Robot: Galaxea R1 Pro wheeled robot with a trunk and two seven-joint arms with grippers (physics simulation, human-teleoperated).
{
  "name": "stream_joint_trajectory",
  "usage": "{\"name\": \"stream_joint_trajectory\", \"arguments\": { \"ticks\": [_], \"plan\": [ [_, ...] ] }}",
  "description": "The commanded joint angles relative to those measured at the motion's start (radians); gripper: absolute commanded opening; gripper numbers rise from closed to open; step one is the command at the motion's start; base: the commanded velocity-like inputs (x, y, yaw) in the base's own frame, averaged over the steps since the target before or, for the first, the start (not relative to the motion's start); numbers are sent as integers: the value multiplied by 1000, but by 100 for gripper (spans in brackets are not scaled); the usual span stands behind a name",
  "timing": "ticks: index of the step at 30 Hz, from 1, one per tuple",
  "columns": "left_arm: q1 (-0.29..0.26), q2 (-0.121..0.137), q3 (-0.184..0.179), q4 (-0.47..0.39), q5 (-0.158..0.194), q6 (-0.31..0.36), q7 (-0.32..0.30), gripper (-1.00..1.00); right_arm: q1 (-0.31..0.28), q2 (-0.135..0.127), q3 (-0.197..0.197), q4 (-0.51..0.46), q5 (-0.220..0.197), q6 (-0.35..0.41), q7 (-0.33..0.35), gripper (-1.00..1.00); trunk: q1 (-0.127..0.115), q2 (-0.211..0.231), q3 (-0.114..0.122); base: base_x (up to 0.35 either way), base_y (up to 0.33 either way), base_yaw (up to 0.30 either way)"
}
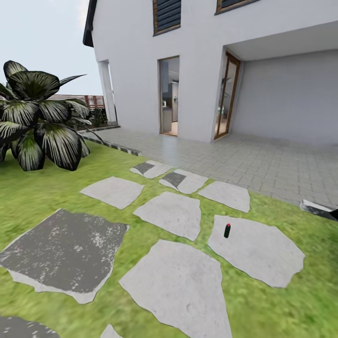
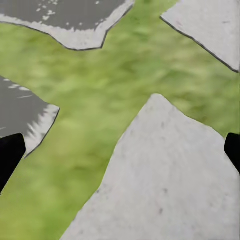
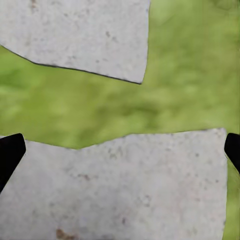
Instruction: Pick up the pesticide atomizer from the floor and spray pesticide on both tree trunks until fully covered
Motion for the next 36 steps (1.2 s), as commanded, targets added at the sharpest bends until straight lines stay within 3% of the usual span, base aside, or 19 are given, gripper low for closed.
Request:
{"name": "stream_joint_trajectory", "arguments": {
  "ticks": [1,36],
  "plan": [
    [-1,0,-2,1,5,-3,1,100,0,0,-1,1,1,-3,0,100,0,0,-1,338,0,0],
    [-1,0,-2,1,6,-3,1,100,0,0,0,1,1,-3,0,100,0,0,-1,339,0,0]
  ]
}}
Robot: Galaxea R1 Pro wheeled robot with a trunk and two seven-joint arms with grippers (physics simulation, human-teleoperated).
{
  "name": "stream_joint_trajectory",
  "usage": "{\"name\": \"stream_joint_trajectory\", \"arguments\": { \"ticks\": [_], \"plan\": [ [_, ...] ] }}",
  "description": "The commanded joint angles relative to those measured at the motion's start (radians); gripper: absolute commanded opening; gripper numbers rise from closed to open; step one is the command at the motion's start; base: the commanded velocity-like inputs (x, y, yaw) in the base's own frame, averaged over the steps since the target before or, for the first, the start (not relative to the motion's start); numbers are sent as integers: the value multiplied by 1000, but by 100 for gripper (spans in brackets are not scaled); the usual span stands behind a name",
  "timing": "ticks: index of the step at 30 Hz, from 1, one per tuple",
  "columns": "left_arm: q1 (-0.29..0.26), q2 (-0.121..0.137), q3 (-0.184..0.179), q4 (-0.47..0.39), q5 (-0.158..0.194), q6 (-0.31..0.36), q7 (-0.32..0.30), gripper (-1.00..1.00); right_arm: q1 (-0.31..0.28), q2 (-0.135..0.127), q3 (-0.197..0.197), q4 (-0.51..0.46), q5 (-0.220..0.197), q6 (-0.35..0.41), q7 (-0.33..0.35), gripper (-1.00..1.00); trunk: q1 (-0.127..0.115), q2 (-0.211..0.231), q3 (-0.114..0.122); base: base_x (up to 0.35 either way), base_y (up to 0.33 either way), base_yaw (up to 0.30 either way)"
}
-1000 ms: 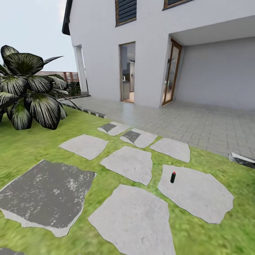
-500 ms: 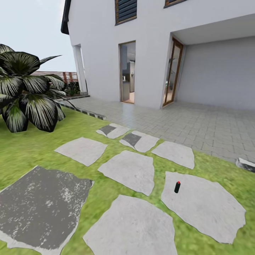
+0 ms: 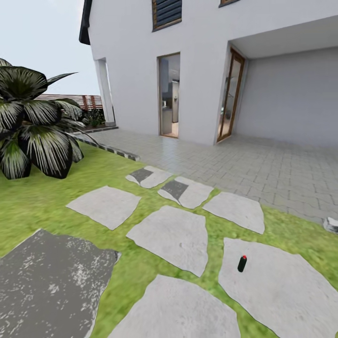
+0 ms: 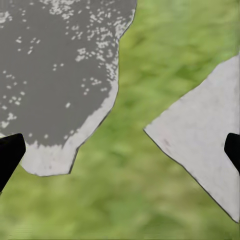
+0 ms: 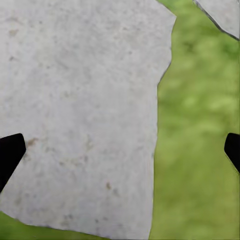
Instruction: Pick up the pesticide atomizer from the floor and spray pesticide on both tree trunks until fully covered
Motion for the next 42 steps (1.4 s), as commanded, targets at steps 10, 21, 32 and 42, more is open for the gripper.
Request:
{"name": "stream_joint_trajectory", "arguments": {
  "ticks": [10,21,32,42],
  "plan": [
    [-1,-1,-2,1,5,-5,1,100,0,0,-3,1,1,-3,0,100,0,0,-1,339,0,0],
    [-1,0,-2,1,5,-3,1,100,0,0,-5,-4,-2,-4,-7,100,0,0,-1,339,0,0],
    [-1,0,-2,1,5,-3,1,100,0,0,-3,0,1,-4,-3,100,0,0,-1,339,0,0],
    [-1,-1,-2,1,5,-3,1,100,0,-6,-1,2,3,-23,-1,100,0,0,-1,339,34,0]
  ]
}}
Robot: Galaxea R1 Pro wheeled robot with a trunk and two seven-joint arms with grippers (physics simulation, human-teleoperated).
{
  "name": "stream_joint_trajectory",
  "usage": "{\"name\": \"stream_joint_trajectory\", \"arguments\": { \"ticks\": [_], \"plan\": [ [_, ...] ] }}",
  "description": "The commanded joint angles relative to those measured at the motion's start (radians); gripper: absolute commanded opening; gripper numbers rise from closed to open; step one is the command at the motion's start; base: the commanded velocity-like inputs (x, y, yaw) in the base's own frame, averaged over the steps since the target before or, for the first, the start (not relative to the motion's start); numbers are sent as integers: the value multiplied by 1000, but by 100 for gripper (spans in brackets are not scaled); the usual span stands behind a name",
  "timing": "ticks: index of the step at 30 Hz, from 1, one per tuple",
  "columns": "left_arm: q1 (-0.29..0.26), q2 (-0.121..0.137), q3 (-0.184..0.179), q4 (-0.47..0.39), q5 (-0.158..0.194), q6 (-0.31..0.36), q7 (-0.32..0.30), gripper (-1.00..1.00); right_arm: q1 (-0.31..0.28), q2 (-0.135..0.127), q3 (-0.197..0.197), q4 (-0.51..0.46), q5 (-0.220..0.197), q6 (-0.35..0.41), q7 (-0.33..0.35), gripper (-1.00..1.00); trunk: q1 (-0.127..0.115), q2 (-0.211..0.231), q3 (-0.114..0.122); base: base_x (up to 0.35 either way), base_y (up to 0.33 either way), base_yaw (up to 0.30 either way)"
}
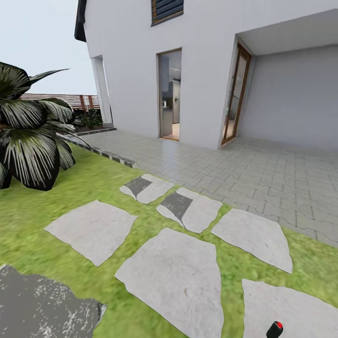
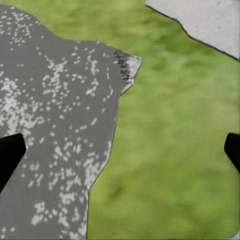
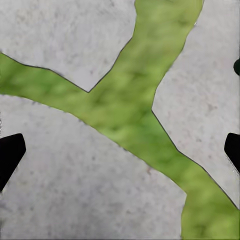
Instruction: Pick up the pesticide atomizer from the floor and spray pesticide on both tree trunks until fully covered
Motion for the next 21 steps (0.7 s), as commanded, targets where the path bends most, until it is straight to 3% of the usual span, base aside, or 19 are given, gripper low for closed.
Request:
{"name": "stream_joint_trajectory", "arguments": {
  "ticks": [1,11,21],
  "plan": [
    [-1,0,-2,1,5,-3,1,100,0,0,-1,0,1,-3,0,100,0,0,-1,339,107,0],
    [-1,0,-2,1,5,-3,1,100,0,0,-2,0,1,-3,0,100,0,0,-1,339,111,0],
    [-1,-1,-2,1,5,-5,1,100,0,0,-2,0,1,-3,0,100,0,0,-1,339,16,0]
  ]
}}
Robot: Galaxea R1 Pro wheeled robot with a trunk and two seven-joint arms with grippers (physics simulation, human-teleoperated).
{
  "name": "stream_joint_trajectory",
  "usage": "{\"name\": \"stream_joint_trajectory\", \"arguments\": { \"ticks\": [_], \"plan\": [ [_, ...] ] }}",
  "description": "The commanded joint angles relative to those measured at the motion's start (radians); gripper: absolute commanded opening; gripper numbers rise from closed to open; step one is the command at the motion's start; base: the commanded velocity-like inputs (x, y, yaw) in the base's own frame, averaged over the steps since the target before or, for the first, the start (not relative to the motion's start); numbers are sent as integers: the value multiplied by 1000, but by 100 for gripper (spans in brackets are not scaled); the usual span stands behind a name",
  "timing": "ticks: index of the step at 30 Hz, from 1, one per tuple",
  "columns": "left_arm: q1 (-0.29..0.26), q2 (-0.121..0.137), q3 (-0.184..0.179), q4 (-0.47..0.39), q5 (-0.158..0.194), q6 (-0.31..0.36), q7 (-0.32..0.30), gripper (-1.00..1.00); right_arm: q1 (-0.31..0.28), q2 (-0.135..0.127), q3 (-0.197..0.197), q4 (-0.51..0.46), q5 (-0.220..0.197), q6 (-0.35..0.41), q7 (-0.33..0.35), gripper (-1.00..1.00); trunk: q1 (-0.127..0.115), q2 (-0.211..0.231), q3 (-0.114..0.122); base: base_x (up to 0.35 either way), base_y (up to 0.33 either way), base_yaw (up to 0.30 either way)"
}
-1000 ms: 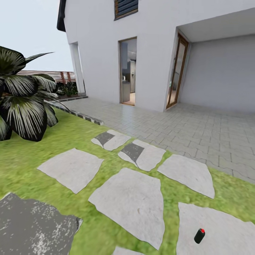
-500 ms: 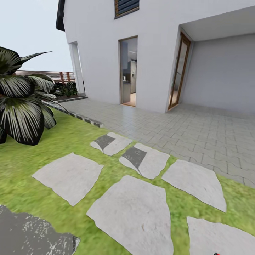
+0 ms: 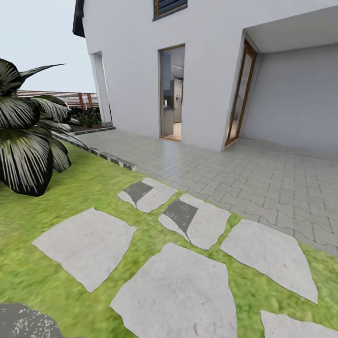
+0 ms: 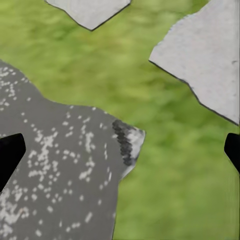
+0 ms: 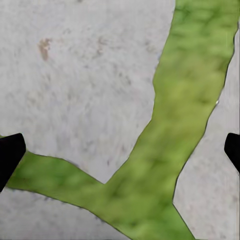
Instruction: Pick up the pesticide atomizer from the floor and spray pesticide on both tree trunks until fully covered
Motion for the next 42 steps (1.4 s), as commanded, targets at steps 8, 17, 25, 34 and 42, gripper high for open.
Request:
{"name": "stream_joint_trajectory", "arguments": {
  "ticks": [8,17,25,34,42],
  "plan": [
    [-1,0,-3,1,5,-3,0,100,0,0,-1,1,2,-3,0,100,0,0,-1,339,0,0],
    [-1,0,-2,1,5,-2,1,100,0,0,-1,1,2,-3,0,100,0,0,-1,339,0,0],
    [-1,0,-2,1,5,-3,1,100,0,1,-1,2,2,-3,0,100,0,0,-1,339,0,0],
    [-1,0,-3,1,5,-3,0,100,0,0,-1,2,2,-3,0,100,0,0,-1,337,-44,0],
    [-1,0,-3,1,5,-5,0,100,0,1,-1,2,2,-3,0,100,0,0,-1,331,-103,0]
  ]
}}
